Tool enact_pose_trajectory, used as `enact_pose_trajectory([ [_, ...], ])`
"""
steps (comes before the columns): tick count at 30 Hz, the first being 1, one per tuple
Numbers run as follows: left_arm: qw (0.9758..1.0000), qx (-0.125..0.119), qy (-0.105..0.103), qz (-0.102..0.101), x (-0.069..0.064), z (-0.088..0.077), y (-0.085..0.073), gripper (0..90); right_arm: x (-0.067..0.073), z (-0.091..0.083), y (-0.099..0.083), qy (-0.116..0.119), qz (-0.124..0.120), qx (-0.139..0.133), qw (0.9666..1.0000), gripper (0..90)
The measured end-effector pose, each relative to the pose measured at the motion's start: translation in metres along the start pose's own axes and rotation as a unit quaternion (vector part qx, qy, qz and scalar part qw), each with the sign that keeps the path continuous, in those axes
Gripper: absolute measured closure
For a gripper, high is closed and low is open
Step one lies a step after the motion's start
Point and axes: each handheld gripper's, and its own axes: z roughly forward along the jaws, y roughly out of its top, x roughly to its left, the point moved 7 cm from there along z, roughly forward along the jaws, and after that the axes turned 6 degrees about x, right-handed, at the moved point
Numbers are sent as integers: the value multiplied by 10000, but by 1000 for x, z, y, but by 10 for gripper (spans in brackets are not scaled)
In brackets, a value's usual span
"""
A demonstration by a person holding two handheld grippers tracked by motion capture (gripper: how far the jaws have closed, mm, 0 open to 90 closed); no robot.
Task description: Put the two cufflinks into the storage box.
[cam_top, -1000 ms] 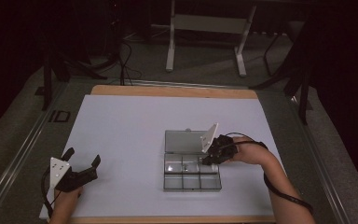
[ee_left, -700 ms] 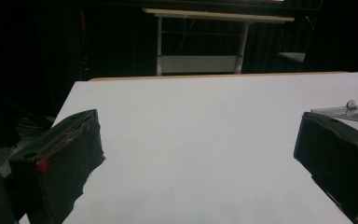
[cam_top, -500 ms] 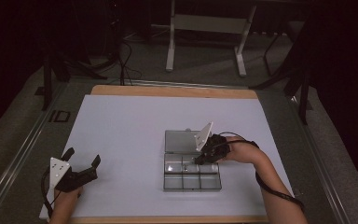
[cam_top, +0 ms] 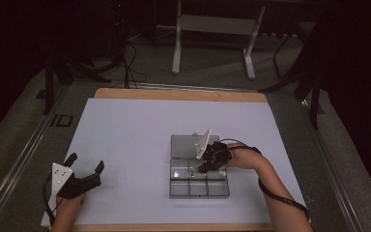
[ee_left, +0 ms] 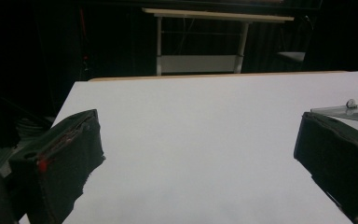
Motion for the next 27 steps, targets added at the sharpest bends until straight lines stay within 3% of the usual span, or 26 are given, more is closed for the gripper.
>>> enact_pose_trajectory([
  [10, 10000, 1, 3, 0, 0, 0, 0, 15, -2, 11, 0, 94, 61, 286, 9995, 892],
  [17, 10000, 2, -2, 1, 0, 0, 0, 15, -2, 15, 4, 21, -21, 595, 9982, 892],
  [27, 10000, 1, -4, -4, 0, 0, 0, 16, -4, 15, 5, -5, 27, 743, 9972, 891],
])
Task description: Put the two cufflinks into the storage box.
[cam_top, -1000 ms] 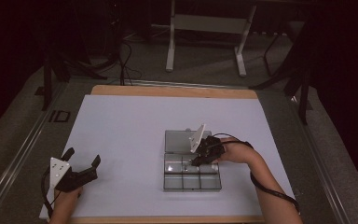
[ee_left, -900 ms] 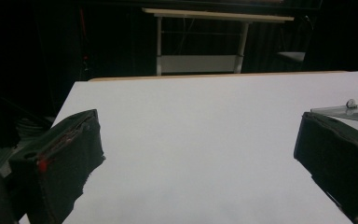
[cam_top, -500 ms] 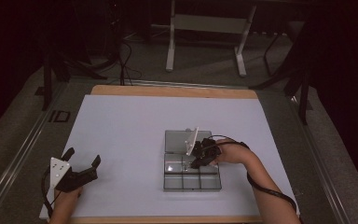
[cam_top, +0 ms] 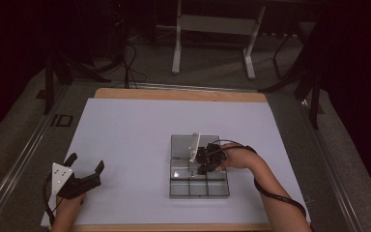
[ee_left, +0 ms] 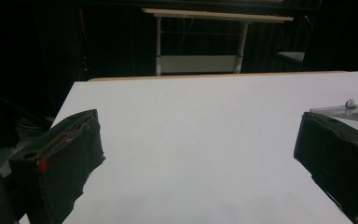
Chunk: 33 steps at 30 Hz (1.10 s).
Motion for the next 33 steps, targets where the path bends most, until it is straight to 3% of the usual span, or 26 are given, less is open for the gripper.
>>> enact_pose_trajectory([
  [6, 10000, 1, -2, -10, 0, 0, 0, 16, 0, -3, 2, -49, 22, 27, 10000, 831],
  [10, 10000, 2, -1, -10, 0, 0, 0, 16, 3, -13, 5, -93, -20, -137, 9999, 801],
  [15, 10000, -1, 3, 0, 0, 0, 0, 15, 9, -24, 5, -164, -61, -101, 9998, 767],
  [33, 10000, 2, 8, 1, 0, 0, 0, 16, 14, -46, -27, -307, 466, -30, 9984, 689],
])
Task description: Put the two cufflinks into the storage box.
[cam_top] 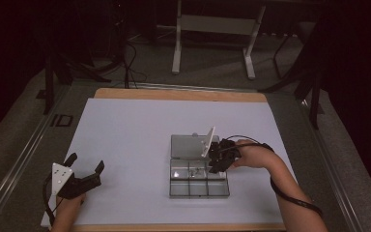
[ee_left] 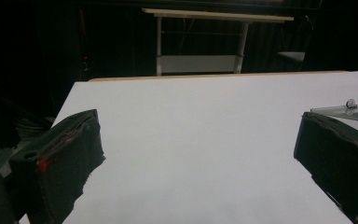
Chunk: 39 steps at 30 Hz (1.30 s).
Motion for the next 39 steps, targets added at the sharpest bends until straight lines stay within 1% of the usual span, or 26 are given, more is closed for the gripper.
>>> enact_pose_trajectory([
  [2, 10000, -1, 1, 4, 0, 0, 0, 16, -2, -4, -8, -28, 111, -1, 9999, 685],
  [5, 10000, 1, 2, 3, 0, 0, 0, 15, -3, -9, -17, -68, 196, -19, 9998, 668],
  [8, 10000, 0, 4, 6, 0, 0, 0, 16, -4, -14, -27, -107, 317, -86, 9994, 644],
  [9, 10000, -1, 6, 3, 0, 0, 0, 15, -5, -16, -31, -137, 339, -85, 9993, 620],
  [12, 10000, 2, 5, -3, 0, 0, 0, 15, -7, -18, -45, -171, 508, -53, 9985, 569],
  [13, 10000, 2, 6, -3, 0, 0, 0, 16, -8, -17, -52, -182, 583, 5, 9981, 564],
  [14, 10000, 6, 6, 0, 0, 0, 0, 16, -9, -16, -56, -183, 606, 41, 9980, 546],
  [17, 10000, 9, 11, 4, 0, 0, 0, 16, -11, -12, -69, -172, 771, 98, 9968, 464],
  [20, 10000, 14, 12, 7, 0, 0, 0, 15, -15, -8, -79, -215, 1026, 33, 9945, 338],
  [22, 10000, 11, 13, 9, 0, 0, 0, 16, -18, -6, -84, -257, 1264, -79, 9916, 265],
  [24, 10000, 9, 12, 7, 0, 0, 0, 15, -21, -2, -90, -285, 1354, -182, 9902, 197],
  [26, 10000, 9, 12, 8, 0, 0, 0, 16, -23, 3, -95, -309, 1456, -289, 9884, 188],
  [27, 10000, 8, 11, 8, 0, 0, 0, 16, -23, 5, -97, -284, 1522, -366, 9873, 186],
  [28, 10000, 8, 11, 8, 0, 0, 0, 16, -24, 8, -99, -348, 1566, -441, 9861, 176],
  [29, 10000, 8, 11, 7, 0, 0, 0, 15, -27, 11, -101, -472, 1610, -528, 9844, 162],
  [31, 10000, 8, 12, 6, 0, 0, 0, 16, -32, 15, -104, -650, 1773, -700, 9795, 161],
  [33, 10000, 4, 13, 9, 0, 0, 0, 16, -38, 18, -106, -785, 2016, -976, 9714, 155],
  [34, 10000, 4, 14, 8, 0, 0, 0, 16, -41, 19, -108, -862, 2086, -1108, 9679, 142],
  [35, 10000, 4, 14, 6, 0, 0, 0, 16, -44, 20, -109, -987, 2163, -1221, 9636, 143],
  [38, 10000, 4, 14, 6, 0, 0, 0, 15, -54, 21, -114, -1353, 2482, -1558, 9465, 143],
  [39, 10000, 5, 14, 7, 0, 0, 0, 15, -58, 21, -117, -1507, 2632, -1705, 9375, 143],
])
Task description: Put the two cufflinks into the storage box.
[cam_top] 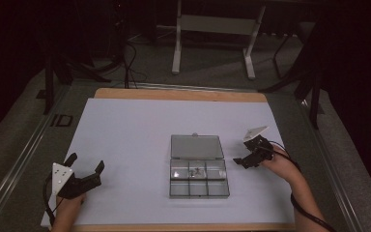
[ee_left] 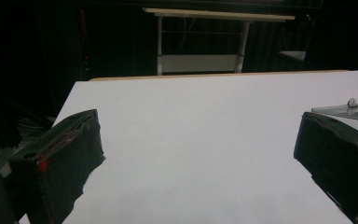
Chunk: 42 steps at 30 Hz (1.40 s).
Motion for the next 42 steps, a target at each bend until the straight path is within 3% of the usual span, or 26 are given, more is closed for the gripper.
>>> enact_pose_trajectory([
  [5, 10000, -4, 0, 3, 0, 0, 0, 16, -13, 4, -5, -333, 445, -426, 9975, 142],
  [6, 10000, -3, 1, 2, 0, 0, 0, 16, -18, 5, -6, -518, 579, -616, 9951, 142],
  [8, 10000, -2, -1, 0, 0, 0, 0, 15, -23, 5, -8, -674, 742, -767, 9920, 142],
  [10, 10000, -3, 2, 7, 0, 0, 0, 15, -30, 4, -11, -914, 957, -1012, 9860, 142],
  [14, 10000, -4, -1, 2, 0, 0, 0, 16, -39, 0, -19, -1154, 1400, -1300, 9748, 141],
  [17, 10000, -7, -1, 1, 0, 0, 0, 15, -46, -3, -25, -1444, 1634, -1390, 9660, 139],
  [18, 10000, -9, -1, 1, 0, 0, 0, 16, -49, -5, -29, -1558, 1765, -1416, 9615, 139],
  [23, 10000, -13, -4, 4, 0, 0, 0, 16, -58, -11, -42, -1893, 2071, -1450, 9488, 133],
  [26, 10000, -10, -5, -5, 0, 0, 0, 16, -63, -16, -53, -2097, 2303, -1531, 9378, 129],
  [29, 10000, -8, -6, -6, 0, 0, 0, 16, -65, -19, -61, -2170, 2484, -1524, 9317, 130],
  [38, 10000, -4, -11, -2, 0, 0, 0, 16, -61, -30, -79, -2283, 2585, -1568, 9255, 130],
  [42, 10000, -4, -13, -9, 0, 0, 0, 16, -55, -34, -85, -2274, 2606, -1592, 9247, 130],
])
